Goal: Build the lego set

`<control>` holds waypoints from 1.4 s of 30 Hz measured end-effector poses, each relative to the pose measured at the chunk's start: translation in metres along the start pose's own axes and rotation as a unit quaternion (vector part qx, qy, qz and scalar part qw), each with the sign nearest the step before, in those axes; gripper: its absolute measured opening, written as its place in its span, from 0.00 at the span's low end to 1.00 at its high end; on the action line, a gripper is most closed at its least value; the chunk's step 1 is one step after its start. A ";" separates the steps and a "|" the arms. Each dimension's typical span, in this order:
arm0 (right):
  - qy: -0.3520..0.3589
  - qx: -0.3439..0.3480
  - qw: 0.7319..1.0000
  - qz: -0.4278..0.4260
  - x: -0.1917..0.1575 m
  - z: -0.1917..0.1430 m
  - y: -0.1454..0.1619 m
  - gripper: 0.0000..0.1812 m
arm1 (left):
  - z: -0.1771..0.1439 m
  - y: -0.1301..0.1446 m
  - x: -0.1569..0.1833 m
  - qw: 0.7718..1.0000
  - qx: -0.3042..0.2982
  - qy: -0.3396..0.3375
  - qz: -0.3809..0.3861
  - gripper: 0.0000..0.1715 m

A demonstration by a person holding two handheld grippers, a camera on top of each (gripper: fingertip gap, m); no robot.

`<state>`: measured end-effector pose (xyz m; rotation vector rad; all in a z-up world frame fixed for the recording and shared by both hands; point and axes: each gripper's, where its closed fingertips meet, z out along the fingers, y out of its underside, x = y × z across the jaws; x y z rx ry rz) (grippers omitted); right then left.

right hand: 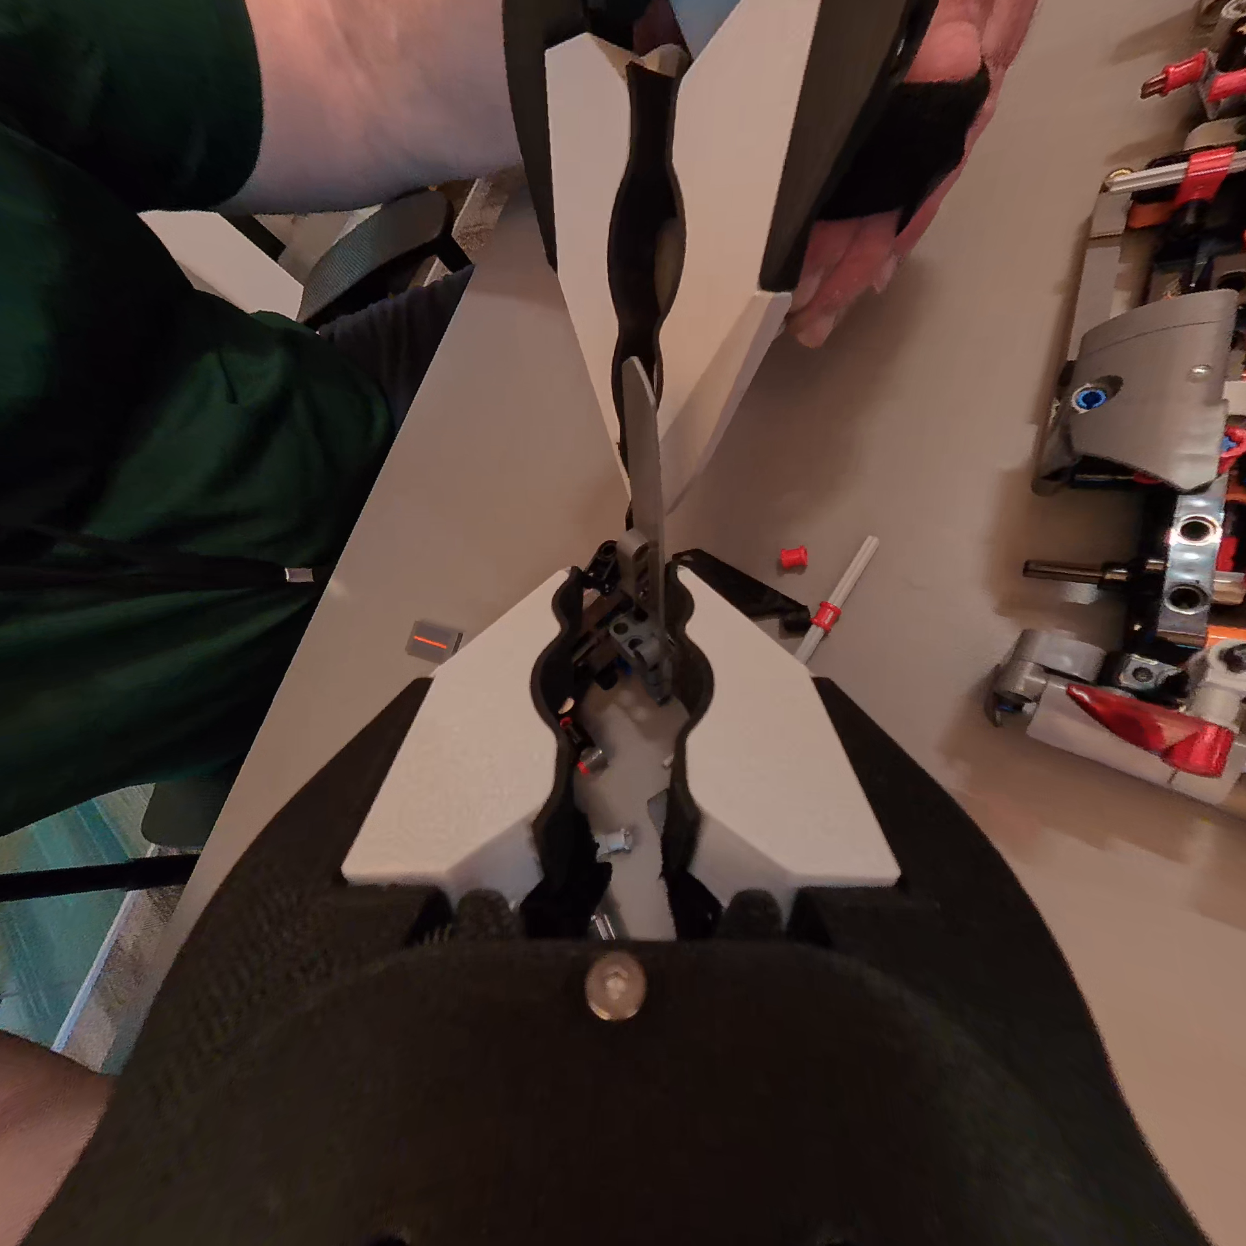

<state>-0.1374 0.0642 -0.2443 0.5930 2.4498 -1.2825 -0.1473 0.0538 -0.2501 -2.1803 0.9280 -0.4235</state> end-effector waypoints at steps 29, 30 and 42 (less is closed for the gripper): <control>-0.028 0.015 0.999 -0.008 -0.004 0.004 0.002 0.11 | -0.003 -0.008 0.003 0.980 0.166 -0.019 -0.107 0.00; -0.028 0.015 0.999 -0.008 -0.004 0.004 0.002 0.11 | -0.003 -0.008 0.002 0.979 0.169 -0.021 -0.109 0.00; -0.032 0.019 0.999 -0.008 -0.004 0.005 0.001 0.11 | -0.001 -0.007 0.002 0.979 0.165 -0.029 -0.113 0.00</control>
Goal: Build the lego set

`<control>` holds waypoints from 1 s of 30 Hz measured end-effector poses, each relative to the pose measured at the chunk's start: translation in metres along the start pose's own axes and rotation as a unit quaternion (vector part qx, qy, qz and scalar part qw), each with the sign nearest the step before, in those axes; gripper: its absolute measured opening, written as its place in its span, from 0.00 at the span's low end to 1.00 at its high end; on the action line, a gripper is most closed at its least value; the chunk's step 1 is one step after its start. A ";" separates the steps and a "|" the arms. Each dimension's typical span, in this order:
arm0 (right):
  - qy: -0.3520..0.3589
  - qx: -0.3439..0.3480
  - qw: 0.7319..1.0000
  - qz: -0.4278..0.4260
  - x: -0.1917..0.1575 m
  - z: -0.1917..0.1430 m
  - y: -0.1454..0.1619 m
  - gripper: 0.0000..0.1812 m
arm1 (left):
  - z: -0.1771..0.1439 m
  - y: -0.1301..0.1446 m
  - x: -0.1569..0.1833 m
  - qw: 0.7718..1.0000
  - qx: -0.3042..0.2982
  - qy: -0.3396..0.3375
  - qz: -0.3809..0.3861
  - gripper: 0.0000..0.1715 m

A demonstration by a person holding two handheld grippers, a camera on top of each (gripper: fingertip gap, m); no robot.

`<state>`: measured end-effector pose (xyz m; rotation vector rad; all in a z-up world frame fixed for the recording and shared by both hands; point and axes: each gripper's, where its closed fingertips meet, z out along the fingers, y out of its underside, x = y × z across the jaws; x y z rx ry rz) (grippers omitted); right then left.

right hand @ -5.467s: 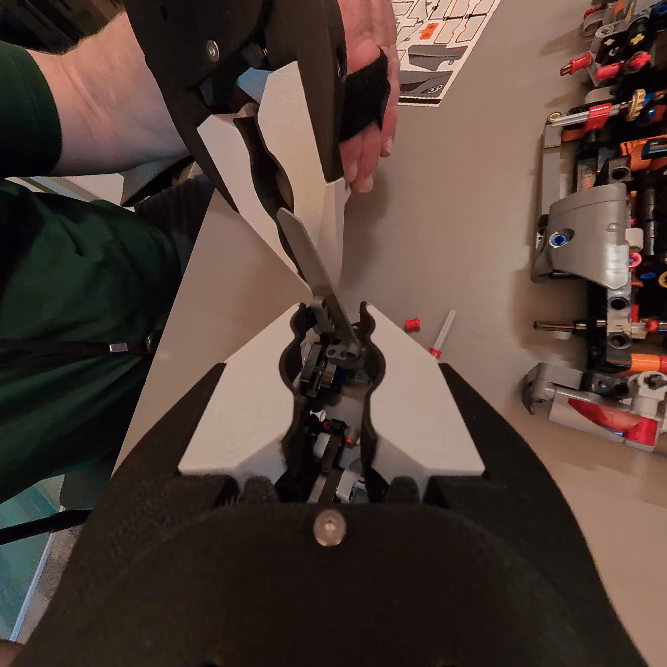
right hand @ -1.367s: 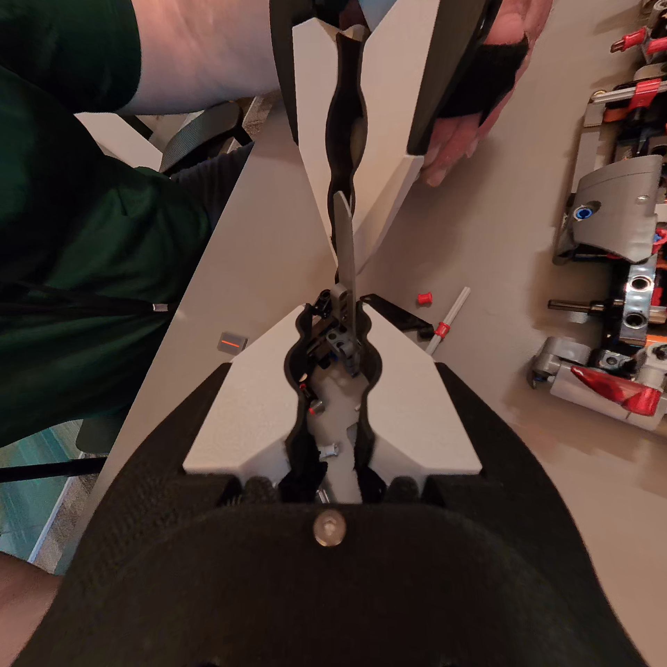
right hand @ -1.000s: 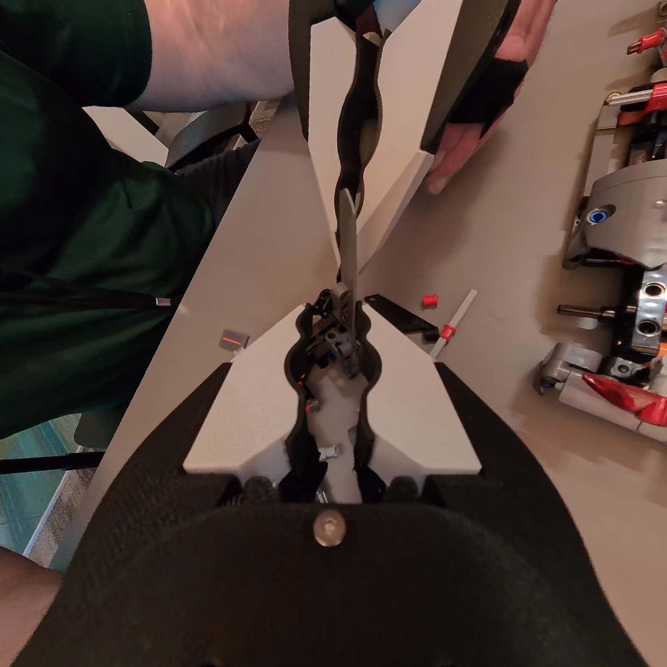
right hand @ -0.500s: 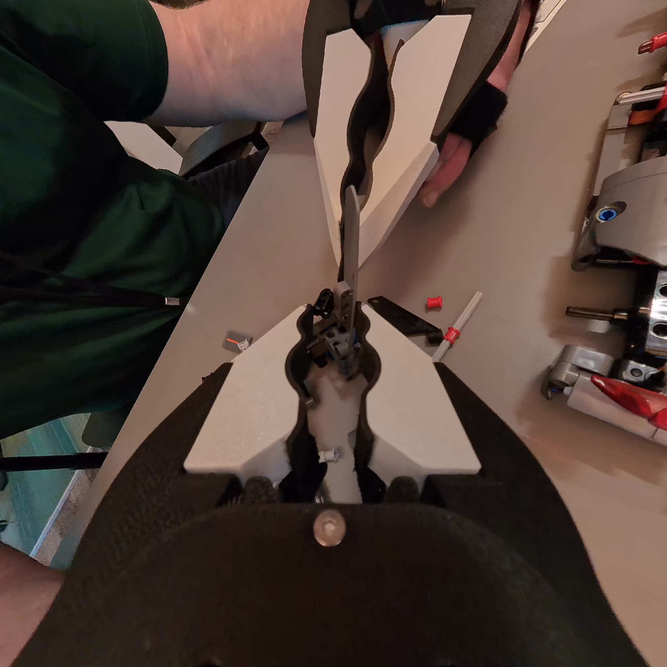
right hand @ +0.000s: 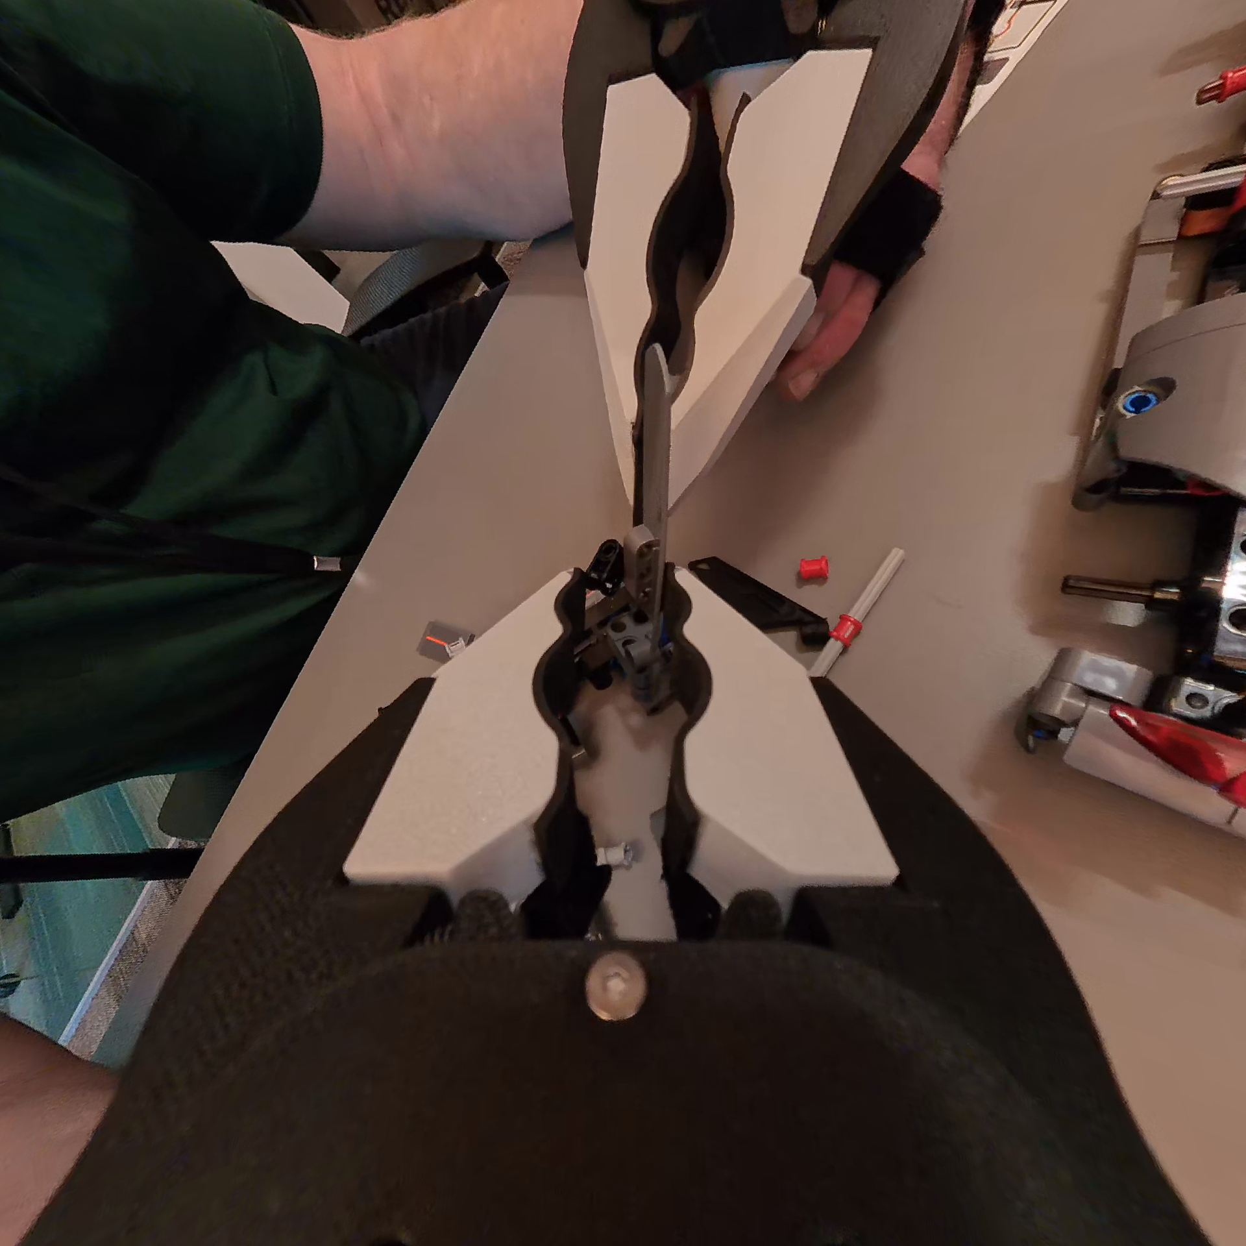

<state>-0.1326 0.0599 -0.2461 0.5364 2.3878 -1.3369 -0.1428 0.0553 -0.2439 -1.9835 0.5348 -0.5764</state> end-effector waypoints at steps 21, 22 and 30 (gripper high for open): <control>0.098 -0.046 0.994 -0.022 0.007 -0.014 -0.003 0.19 | -0.004 -0.004 0.007 0.998 0.035 -0.041 -0.042 0.00; 0.119 -0.050 0.991 -0.029 0.006 -0.018 -0.005 0.19 | -0.005 -0.005 0.007 0.997 0.039 -0.042 -0.044 0.00; 0.334 -0.113 0.929 -0.110 -0.011 -0.020 -0.010 0.18 | -0.008 -0.006 0.005 0.995 0.051 -0.022 -0.079 0.00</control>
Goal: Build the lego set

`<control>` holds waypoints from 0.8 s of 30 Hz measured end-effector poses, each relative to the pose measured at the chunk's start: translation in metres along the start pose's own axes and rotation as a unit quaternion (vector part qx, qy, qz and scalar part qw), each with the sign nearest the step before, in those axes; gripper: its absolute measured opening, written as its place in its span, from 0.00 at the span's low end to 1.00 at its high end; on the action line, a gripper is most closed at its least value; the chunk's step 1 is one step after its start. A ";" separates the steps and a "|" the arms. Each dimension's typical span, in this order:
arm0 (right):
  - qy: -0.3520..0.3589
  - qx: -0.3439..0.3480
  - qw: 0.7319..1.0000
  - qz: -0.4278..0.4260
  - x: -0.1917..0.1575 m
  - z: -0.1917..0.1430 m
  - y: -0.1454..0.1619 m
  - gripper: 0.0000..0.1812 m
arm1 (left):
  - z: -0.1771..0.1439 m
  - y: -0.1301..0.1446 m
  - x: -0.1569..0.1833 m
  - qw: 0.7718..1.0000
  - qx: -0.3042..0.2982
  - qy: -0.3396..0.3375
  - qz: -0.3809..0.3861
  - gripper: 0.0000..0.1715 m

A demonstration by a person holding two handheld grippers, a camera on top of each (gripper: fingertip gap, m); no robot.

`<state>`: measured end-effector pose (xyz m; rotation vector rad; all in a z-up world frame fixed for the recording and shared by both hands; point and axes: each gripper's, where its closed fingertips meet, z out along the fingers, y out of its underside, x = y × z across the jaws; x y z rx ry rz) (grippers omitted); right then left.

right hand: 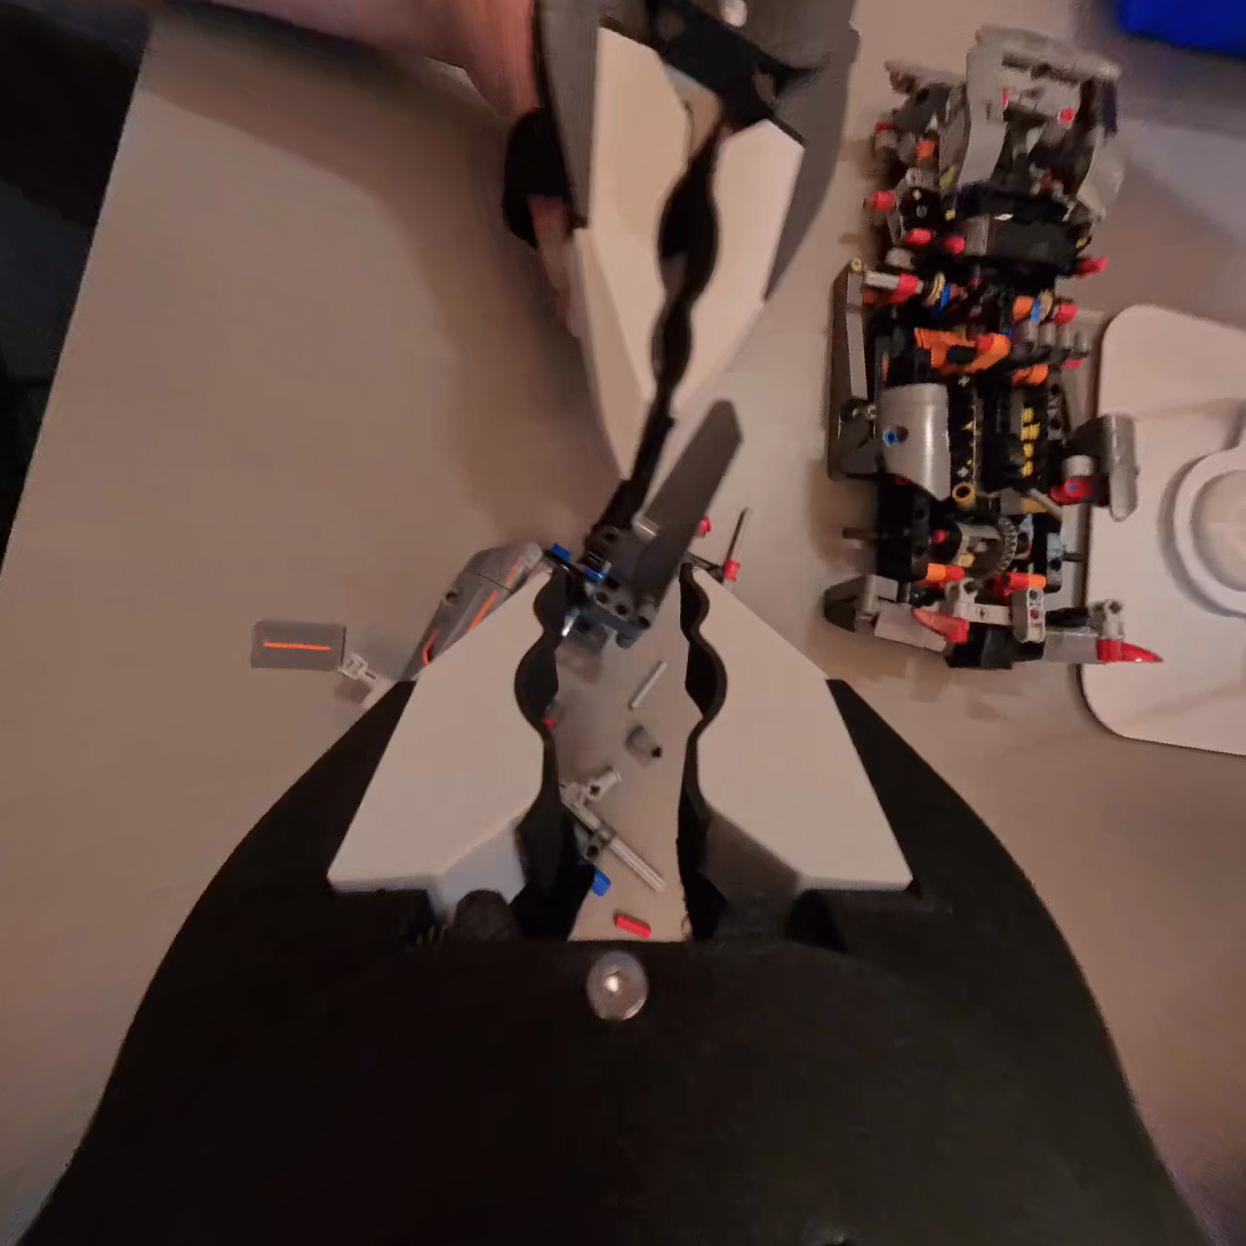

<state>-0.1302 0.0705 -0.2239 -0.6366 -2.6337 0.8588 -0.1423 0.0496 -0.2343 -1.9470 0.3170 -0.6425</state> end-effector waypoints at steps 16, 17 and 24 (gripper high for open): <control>0.291 -0.025 0.955 -0.051 -0.015 0.022 0.003 0.15 | -0.001 -0.002 0.000 1.000 0.008 0.015 -0.020 0.00; 0.293 -0.033 0.954 -0.045 -0.012 0.023 0.007 0.15 | -0.002 -0.003 -0.001 1.000 0.012 0.016 -0.022 0.00; 0.290 -0.037 0.955 -0.038 -0.009 0.026 0.012 0.17 | -0.002 -0.002 -0.005 0.999 0.010 0.010 -0.028 0.00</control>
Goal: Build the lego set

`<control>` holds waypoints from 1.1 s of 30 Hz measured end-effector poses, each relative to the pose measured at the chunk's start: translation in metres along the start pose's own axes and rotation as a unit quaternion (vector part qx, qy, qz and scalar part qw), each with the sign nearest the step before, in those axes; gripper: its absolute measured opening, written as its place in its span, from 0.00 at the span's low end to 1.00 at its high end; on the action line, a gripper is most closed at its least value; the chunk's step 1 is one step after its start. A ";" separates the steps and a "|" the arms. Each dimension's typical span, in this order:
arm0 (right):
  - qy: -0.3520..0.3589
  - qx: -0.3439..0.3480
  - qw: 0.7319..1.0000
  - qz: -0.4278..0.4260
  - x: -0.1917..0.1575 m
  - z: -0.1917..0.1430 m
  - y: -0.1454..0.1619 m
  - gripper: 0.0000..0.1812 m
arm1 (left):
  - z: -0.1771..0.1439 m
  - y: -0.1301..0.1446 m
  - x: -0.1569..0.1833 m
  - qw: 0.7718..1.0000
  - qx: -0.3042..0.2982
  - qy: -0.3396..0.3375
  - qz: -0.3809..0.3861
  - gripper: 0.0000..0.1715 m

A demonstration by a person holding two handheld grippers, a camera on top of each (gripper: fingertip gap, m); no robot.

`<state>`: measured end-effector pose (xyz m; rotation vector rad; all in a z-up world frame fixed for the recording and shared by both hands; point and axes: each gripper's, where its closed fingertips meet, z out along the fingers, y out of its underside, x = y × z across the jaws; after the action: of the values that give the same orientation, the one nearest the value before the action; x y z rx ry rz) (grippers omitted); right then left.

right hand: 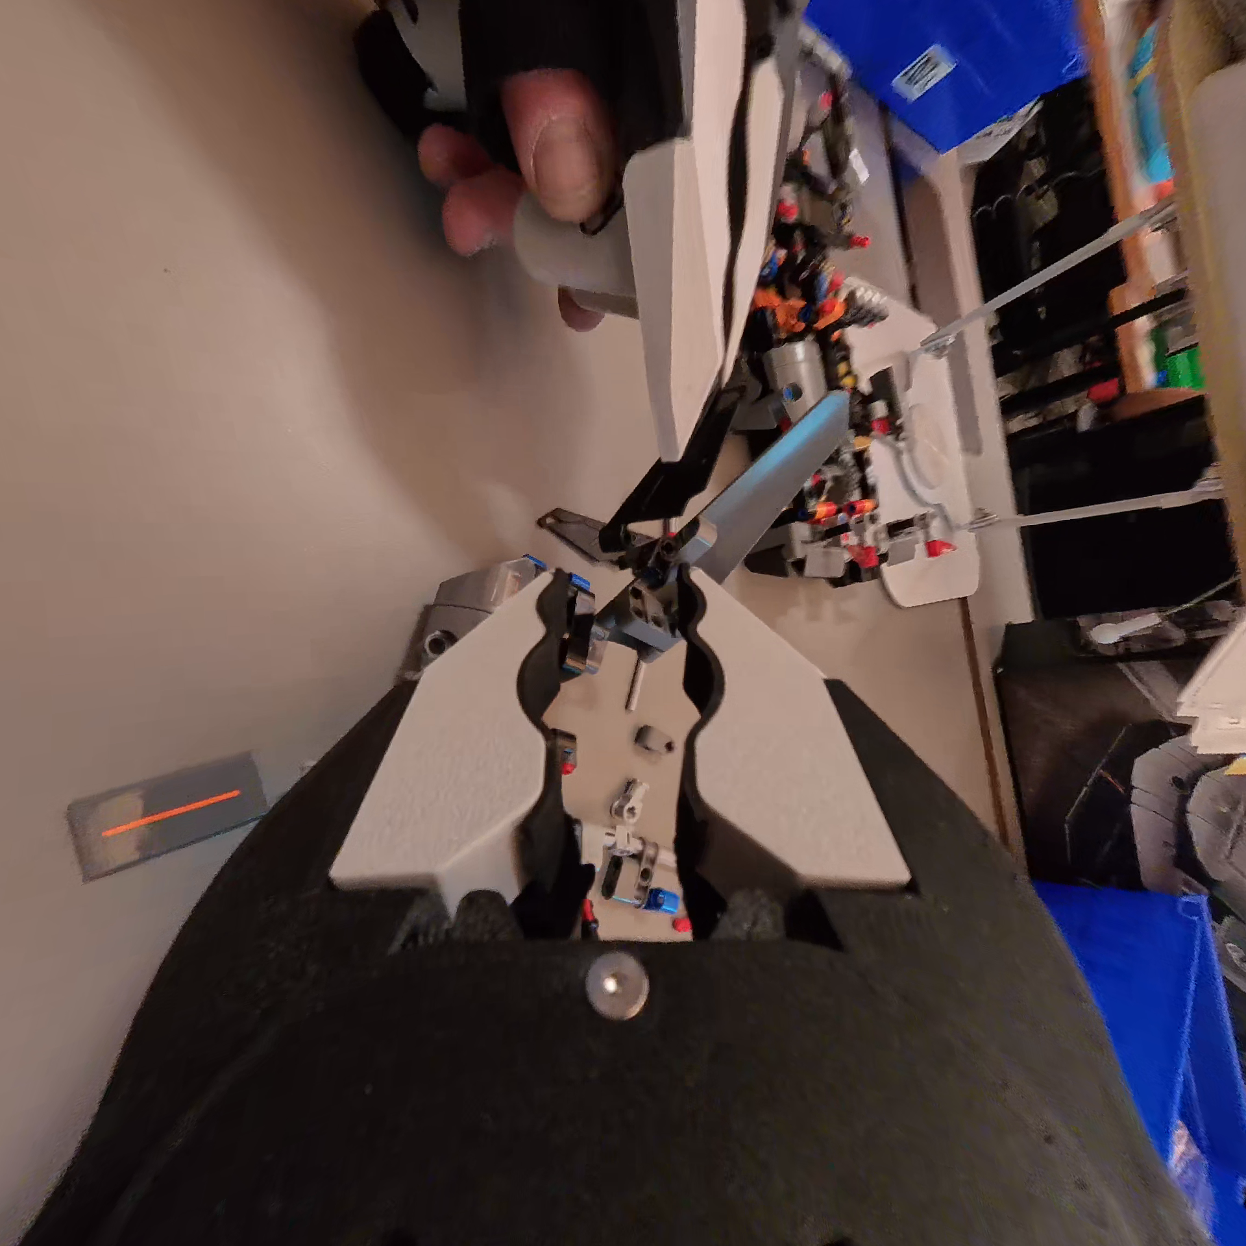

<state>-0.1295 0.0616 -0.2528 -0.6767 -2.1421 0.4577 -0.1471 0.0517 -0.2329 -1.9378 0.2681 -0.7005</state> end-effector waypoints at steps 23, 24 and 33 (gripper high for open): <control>-0.017 0.067 0.996 0.050 0.004 -0.005 -0.003 0.15 | 0.015 -0.002 -0.011 1.000 -0.017 0.000 -0.025 0.00; -0.018 0.069 0.996 0.054 0.005 -0.006 -0.002 0.15 | 0.015 -0.003 -0.012 1.000 -0.016 0.000 -0.025 0.00; -0.020 0.083 0.994 0.073 0.009 -0.010 0.002 0.16 | 0.021 -0.004 -0.017 0.999 -0.022 0.002 -0.036 0.00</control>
<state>-0.1253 0.0701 -0.2424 -0.7368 -2.0723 0.7258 -0.1490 0.0778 -0.2418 -1.9952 0.2188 -0.7520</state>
